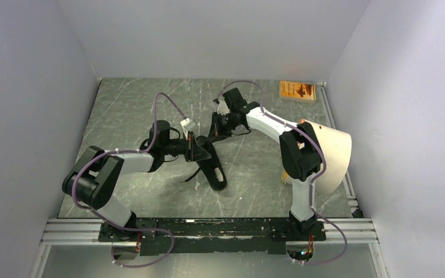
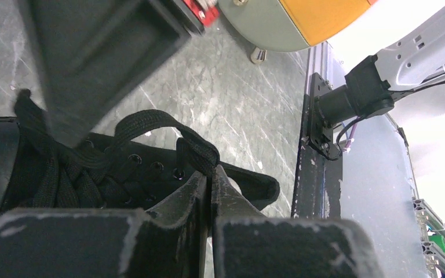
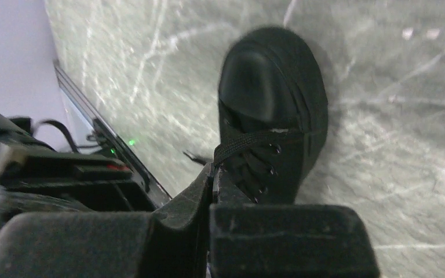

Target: Tie the shoes

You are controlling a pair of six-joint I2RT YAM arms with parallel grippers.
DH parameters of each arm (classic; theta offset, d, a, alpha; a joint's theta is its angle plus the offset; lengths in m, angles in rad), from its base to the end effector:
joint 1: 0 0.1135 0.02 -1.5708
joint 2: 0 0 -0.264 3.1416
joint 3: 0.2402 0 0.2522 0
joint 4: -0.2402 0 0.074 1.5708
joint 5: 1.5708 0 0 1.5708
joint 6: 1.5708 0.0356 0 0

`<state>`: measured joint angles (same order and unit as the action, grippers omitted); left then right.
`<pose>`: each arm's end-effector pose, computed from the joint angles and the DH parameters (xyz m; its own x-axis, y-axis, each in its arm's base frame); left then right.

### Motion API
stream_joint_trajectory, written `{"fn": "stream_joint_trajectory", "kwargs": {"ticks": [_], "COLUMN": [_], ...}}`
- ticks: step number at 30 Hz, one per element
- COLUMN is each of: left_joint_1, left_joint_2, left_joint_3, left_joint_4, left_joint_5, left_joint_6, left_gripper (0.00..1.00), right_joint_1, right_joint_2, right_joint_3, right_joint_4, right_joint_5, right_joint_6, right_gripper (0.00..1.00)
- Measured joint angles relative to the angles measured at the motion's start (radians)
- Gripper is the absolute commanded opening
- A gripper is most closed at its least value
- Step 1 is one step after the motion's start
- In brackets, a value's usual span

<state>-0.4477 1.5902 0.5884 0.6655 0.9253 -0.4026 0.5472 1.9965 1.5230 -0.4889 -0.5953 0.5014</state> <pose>0.2561 -0.1545 0.1719 -0.6421 0.0469 -0.7652 0.7484 0.2546 -0.6124 0.3598 0.2426 0.2107 -0.9531 -0.1147 -0.2800 -0.2810 0.6790 0.6782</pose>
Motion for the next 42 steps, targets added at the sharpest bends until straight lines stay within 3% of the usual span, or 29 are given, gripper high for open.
{"fn": "stream_joint_trajectory", "kwargs": {"ticks": [10, 18, 28, 34, 42], "left_joint_1": [0.0, 0.0, 0.0, 0.0, 0.0], "left_joint_2": [0.009, 0.055, 0.121, 0.133, 0.165], "left_joint_3": [0.013, 0.071, 0.116, 0.139, 0.154], "left_joint_4": [0.008, -0.071, -0.148, -0.193, -0.253], "left_joint_5": [0.026, 0.019, 0.018, 0.01, -0.025], "left_joint_6": [-0.01, 0.031, 0.058, 0.076, 0.115], "left_gripper": [0.07, 0.07, 0.07, 0.07, 0.06], "right_joint_1": [-0.002, -0.016, -0.023, -0.031, -0.055], "right_joint_2": [0.002, -0.033, -0.034, -0.014, -0.067], "right_joint_3": [-0.151, -0.251, -0.26, -0.258, -0.255], "right_joint_4": [-0.083, -0.057, -0.01, 0.009, -0.058], "right_joint_5": [-0.136, -0.288, -0.344, -0.359, -0.266], "right_joint_6": [-0.151, -0.223, -0.245, -0.244, -0.249], "right_gripper": [0.0, 0.0, 0.0, 0.24, 0.42]}}
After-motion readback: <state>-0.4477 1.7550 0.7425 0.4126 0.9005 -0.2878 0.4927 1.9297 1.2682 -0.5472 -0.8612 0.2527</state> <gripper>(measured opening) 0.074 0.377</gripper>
